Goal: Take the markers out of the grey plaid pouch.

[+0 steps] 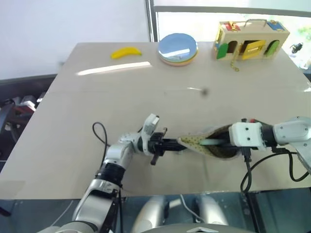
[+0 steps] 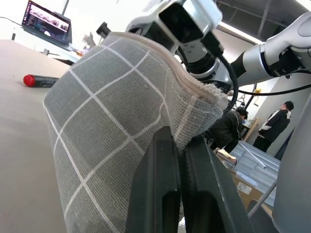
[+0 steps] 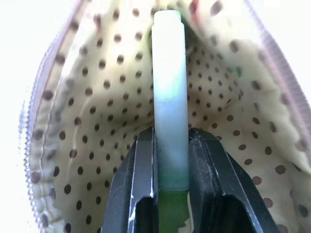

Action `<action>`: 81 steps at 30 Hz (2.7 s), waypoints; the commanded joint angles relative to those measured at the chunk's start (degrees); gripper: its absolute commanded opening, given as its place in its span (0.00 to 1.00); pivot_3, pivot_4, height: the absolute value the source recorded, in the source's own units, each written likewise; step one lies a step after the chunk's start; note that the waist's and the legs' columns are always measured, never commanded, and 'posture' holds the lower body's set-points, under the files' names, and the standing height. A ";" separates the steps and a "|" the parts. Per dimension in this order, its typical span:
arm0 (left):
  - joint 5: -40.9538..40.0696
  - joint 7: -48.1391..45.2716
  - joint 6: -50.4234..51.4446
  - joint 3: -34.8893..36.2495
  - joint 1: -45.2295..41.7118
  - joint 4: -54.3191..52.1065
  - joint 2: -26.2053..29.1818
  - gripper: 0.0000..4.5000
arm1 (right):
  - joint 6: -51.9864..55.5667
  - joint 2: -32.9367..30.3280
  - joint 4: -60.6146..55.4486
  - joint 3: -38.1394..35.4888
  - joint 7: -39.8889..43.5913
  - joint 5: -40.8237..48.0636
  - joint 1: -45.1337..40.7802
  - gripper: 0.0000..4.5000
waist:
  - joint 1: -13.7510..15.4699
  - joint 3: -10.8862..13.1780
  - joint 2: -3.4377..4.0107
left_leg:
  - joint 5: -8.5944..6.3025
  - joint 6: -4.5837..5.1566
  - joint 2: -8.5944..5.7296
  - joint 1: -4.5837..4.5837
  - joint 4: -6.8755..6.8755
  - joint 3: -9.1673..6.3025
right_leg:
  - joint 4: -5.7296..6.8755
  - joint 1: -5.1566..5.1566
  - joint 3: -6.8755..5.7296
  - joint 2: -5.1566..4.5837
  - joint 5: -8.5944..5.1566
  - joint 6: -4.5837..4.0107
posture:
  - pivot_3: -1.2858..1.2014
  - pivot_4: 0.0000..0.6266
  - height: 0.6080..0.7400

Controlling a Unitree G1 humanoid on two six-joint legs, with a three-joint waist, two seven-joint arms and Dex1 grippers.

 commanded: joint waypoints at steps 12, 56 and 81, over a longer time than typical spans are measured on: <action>0.33 -0.94 -0.06 1.53 -2.07 -0.10 -0.24 0.00 | -8.36 1.21 -3.03 -6.85 1.04 6.76 4.54 0.07 | -0.16 0.00 0.00 | 0.00 0.00 0.00 0.02 0.01 0.03 | 0.02 0.00 0.03 0.01 0.00 0.00 | 0.52 0.24 1.00; -0.22 2.31 -0.28 7.26 -0.44 -8.16 3.48 0.00 | 21.37 8.46 8.44 -25.23 -33.23 48.29 5.91 0.07 | -0.13 0.01 0.03 | 0.00 0.02 0.00 0.04 -0.03 0.05 | 0.08 -0.02 0.07 0.02 0.00 0.00 | 0.52 0.24 1.00; 21.52 27.85 -36.72 14.51 0.59 -1.93 14.04 0.71 | 14.37 6.55 13.92 -25.56 -20.80 25.81 9.87 0.94 | 0.08 0.02 0.06 | 0.00 0.01 0.04 0.11 -0.10 0.20 | 0.03 -0.01 0.22 0.03 0.00 0.00 | 0.52 0.24 1.00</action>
